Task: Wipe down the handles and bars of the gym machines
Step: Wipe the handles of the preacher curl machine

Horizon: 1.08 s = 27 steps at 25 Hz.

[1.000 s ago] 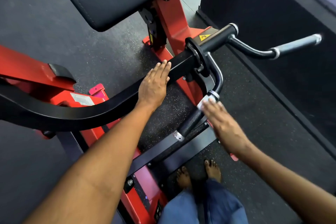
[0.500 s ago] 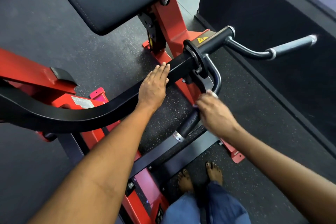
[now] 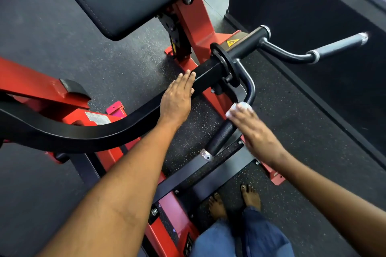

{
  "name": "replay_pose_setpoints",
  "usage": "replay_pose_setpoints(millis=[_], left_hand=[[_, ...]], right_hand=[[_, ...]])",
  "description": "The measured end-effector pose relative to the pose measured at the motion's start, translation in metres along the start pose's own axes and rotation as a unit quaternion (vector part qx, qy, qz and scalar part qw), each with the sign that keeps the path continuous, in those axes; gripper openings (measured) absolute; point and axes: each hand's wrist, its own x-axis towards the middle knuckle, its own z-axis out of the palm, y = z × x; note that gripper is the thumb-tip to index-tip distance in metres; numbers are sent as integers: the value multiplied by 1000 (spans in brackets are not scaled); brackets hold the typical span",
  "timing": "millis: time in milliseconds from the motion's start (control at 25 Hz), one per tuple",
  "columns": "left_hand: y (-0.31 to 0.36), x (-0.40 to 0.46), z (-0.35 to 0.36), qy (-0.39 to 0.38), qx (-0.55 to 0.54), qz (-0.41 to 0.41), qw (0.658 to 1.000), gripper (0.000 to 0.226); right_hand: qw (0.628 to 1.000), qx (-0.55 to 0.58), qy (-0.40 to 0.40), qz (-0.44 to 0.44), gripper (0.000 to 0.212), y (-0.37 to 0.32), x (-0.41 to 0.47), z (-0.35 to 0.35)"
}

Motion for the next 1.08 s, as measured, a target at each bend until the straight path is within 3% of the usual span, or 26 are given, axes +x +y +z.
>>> replay_pose_setpoints(millis=[160,200,240,280,320,360,400,440,520,760,880,960,1000,1040,1080], left_hand=[[1,0,-2,-2,2,0,1000,47],[1,0,-2,-6,3,-1,1000,47],[1,0,-2,-8,4,-3,1000,47],[1,0,-2,-9,5,-5,1000,46],[2,0,-2,-9,7,-7,1000,46],[2,0,-2,-9,11,-9,1000,47],[2,1,-2,-10,13,-10,1000,47],[2,0,-2,-12,13,-9,1000,46],[3,0,-3,-12,16,-7,1000,46],[3,-1,-3,-10,26,-10,1000,47],[2,0,-3,-11,25,-9,1000,46],[3,0,-3,-9,26,-10,1000,46],[3,0,-2,-11,27,-10,1000,46],[2,0,-3,-13,28,-11,999,47],[3,0,-3,-16,29,-12,999,47]], right_hand=[[983,81,-97,-131,54,-54,-36,37],[982,114,-90,-117,52,-65,-45,34],[985,161,-42,-50,48,-71,-50,29],[972,215,41,84,42,-72,-50,22],[916,260,142,269,38,-66,-42,14],[814,297,211,453,40,-54,-27,6],[704,354,230,570,44,-35,-9,0],[627,440,228,601,46,-16,8,-6],[571,578,210,543,45,-2,37,-12],[561,640,46,523,38,-73,7,28],[585,574,-6,572,44,-92,-15,28],[656,419,111,618,42,-75,-9,2],[714,330,196,585,43,-59,-1,-15],[786,261,251,501,43,-41,10,-28],[859,214,241,398,45,-24,24,-38]])
